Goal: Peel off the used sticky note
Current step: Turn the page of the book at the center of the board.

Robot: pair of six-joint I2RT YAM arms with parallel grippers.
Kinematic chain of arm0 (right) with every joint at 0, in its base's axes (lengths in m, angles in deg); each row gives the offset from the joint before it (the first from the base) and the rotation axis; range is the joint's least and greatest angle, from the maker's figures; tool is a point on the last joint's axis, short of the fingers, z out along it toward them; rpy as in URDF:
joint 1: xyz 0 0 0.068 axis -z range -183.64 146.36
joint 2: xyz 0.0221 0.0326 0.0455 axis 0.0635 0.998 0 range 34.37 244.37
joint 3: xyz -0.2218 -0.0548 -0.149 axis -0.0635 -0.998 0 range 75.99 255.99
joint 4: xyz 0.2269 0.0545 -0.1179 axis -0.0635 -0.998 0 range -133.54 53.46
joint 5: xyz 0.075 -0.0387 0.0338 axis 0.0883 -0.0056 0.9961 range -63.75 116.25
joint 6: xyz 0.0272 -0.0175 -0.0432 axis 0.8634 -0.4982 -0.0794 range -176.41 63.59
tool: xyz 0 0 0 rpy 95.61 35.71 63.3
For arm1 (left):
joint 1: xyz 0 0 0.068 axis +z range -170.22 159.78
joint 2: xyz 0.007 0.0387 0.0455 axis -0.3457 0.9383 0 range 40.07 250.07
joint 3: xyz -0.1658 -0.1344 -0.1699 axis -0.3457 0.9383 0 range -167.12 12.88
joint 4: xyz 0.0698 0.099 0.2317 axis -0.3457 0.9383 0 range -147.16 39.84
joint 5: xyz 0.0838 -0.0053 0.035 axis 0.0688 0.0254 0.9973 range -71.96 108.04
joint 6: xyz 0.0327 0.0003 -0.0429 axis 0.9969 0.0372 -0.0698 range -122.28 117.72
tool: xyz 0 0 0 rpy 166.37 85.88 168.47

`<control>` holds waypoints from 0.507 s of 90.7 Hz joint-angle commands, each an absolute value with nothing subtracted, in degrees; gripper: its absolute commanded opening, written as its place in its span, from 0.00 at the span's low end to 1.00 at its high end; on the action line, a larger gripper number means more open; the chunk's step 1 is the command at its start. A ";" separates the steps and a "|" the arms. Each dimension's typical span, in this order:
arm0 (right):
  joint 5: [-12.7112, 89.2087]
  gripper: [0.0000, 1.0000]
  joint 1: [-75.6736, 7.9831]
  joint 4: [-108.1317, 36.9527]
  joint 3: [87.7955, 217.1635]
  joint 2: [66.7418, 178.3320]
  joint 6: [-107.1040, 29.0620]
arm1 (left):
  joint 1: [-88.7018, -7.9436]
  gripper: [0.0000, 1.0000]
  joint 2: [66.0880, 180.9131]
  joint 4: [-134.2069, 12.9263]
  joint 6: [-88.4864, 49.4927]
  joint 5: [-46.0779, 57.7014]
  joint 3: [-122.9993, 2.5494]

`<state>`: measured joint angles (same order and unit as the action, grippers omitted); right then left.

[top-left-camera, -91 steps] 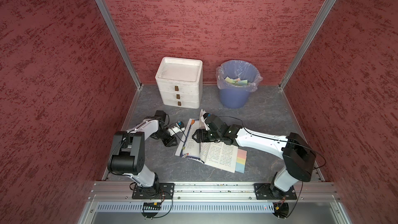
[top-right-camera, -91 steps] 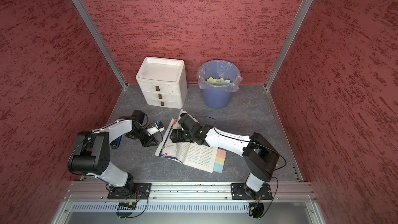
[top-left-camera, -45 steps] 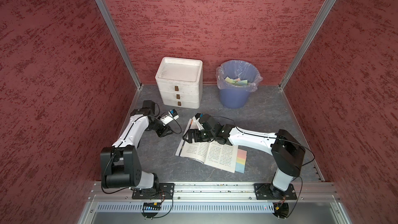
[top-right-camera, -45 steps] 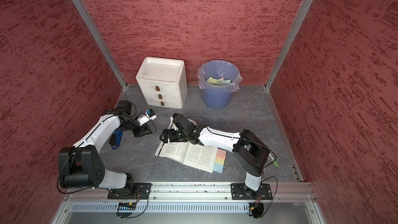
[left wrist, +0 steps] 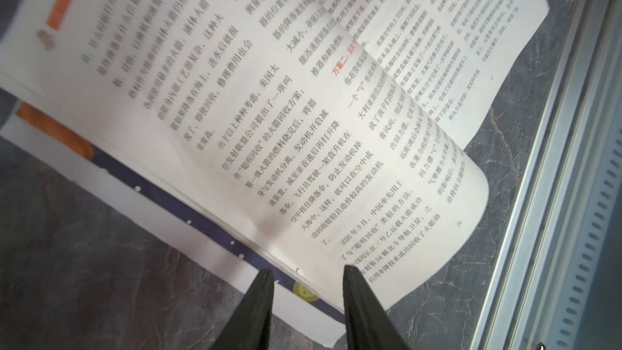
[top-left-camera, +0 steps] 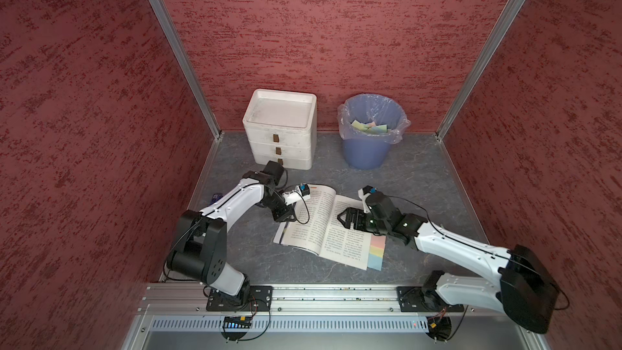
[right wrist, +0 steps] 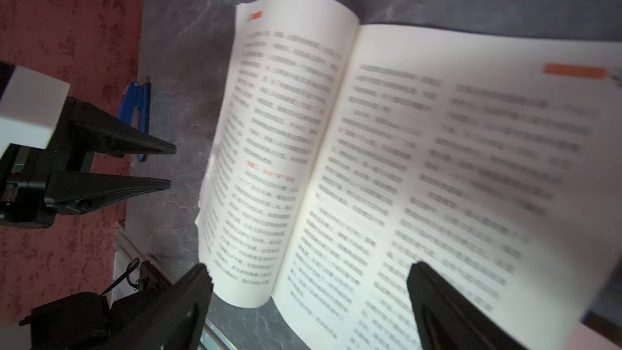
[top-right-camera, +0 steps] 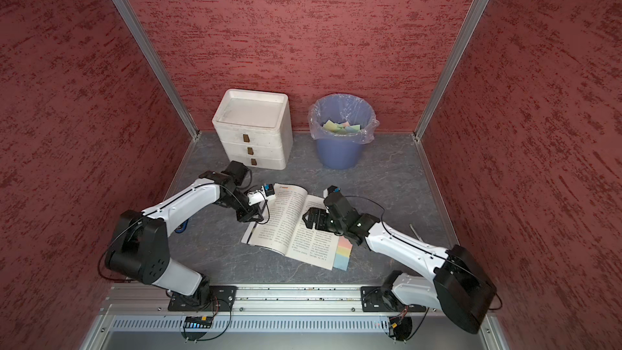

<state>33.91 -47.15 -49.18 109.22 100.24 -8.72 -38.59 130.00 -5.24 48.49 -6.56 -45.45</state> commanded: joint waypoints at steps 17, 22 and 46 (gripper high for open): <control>33.19 0.96 -43.34 -49.82 99.12 93.18 -6.24 | -39.03 0.36 137.36 -13.62 46.62 1.01 -40.31; 34.05 0.96 -42.82 -48.00 98.57 94.57 -6.37 | -39.15 0.35 137.37 -13.79 46.50 1.10 -40.14; 36.84 0.95 -42.31 -40.13 99.02 103.80 -6.68 | -39.50 0.35 136.58 -13.56 46.77 1.49 -39.08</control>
